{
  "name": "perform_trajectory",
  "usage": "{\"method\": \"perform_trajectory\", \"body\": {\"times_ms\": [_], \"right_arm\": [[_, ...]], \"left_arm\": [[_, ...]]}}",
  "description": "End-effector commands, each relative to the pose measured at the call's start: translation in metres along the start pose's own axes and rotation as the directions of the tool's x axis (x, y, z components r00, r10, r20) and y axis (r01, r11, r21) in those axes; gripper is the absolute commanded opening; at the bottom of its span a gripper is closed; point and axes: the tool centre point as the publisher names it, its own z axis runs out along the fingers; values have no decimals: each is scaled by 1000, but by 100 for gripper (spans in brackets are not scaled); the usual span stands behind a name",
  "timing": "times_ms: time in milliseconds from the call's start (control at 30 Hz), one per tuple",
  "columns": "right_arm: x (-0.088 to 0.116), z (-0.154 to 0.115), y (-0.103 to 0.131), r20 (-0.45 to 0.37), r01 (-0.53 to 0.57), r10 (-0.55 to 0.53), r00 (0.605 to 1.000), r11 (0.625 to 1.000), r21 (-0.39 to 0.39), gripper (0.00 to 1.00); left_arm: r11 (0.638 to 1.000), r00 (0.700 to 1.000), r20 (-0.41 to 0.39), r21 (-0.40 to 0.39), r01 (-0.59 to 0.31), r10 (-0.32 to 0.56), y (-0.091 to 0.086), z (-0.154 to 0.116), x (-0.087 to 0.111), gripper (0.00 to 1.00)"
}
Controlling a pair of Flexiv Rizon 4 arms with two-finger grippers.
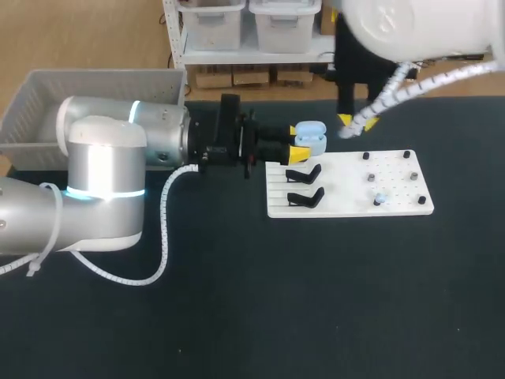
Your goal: Pick up each earbud case from the left stands, insert the matching earbuds, close the lid, and place the case in the box.
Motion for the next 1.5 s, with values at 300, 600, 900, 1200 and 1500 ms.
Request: {"method": "perform_trajectory", "body": {"times_ms": [300,600,900,1200,1500], "right_arm": [[8,-10,38,27,-195,193,981,971,139,0],[3,-4,53,1,-265,267,964,957,120,0],[3,-4,53,1,-265,267,964,957,120,0],[0,-2,59,7,-286,288,958,950,126,0],[-4,6,62,21,-380,381,924,912,158,0]], "left_arm": [[1000,1000,0,2,0,0,1,1,1,0],[1000,1000,0,2,0,0,1,1,1,0],[1000,1000,0,2,0,0,1,1,1,0],[1000,1000,0,2,0,0,1,1,1,0],[1000,1000,0,2,0,0,1,1,1,0]]}}
